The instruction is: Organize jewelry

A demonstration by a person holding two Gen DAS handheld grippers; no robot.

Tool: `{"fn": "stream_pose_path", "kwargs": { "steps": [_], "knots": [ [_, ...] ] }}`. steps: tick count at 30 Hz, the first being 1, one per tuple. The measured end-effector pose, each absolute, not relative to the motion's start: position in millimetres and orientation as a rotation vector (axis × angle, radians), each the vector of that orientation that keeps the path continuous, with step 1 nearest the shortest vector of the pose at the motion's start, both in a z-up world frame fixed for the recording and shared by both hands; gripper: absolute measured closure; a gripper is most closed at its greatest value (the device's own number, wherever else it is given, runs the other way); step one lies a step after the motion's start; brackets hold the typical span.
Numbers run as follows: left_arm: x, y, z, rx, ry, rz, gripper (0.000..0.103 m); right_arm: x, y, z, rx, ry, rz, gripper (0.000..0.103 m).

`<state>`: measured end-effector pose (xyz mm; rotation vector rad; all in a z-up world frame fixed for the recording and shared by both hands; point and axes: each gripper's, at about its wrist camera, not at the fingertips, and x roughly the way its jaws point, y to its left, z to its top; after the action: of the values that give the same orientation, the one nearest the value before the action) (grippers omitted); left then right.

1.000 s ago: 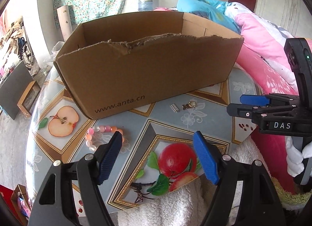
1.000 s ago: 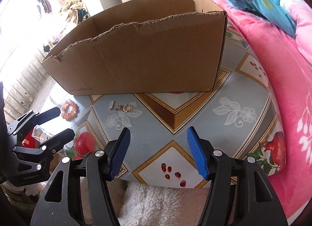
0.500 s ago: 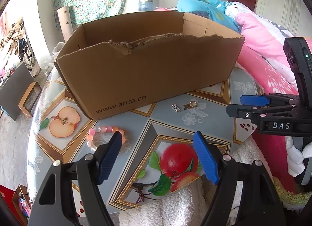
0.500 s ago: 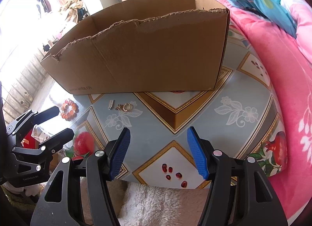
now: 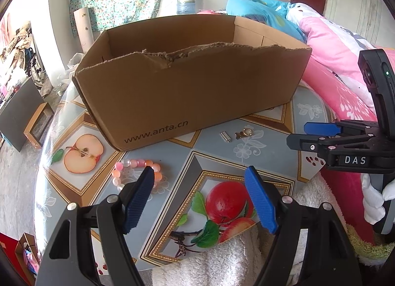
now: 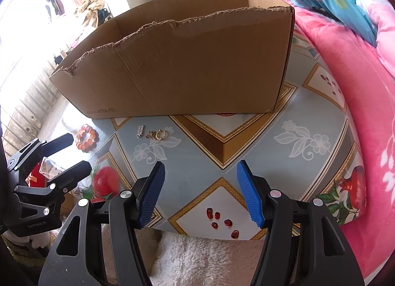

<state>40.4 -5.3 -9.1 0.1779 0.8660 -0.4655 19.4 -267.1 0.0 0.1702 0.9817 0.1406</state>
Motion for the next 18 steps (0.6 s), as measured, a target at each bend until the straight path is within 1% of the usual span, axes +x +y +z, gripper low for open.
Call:
{"fn": "stream_pose_path", "kwargs": {
  "steps": [18],
  "knots": [
    [41.4,-7.2,-9.7,0.186,0.861,-0.468,0.03,21.2,-263.6,0.1,0.183,0.982,0.145,0.045]
  ]
}}
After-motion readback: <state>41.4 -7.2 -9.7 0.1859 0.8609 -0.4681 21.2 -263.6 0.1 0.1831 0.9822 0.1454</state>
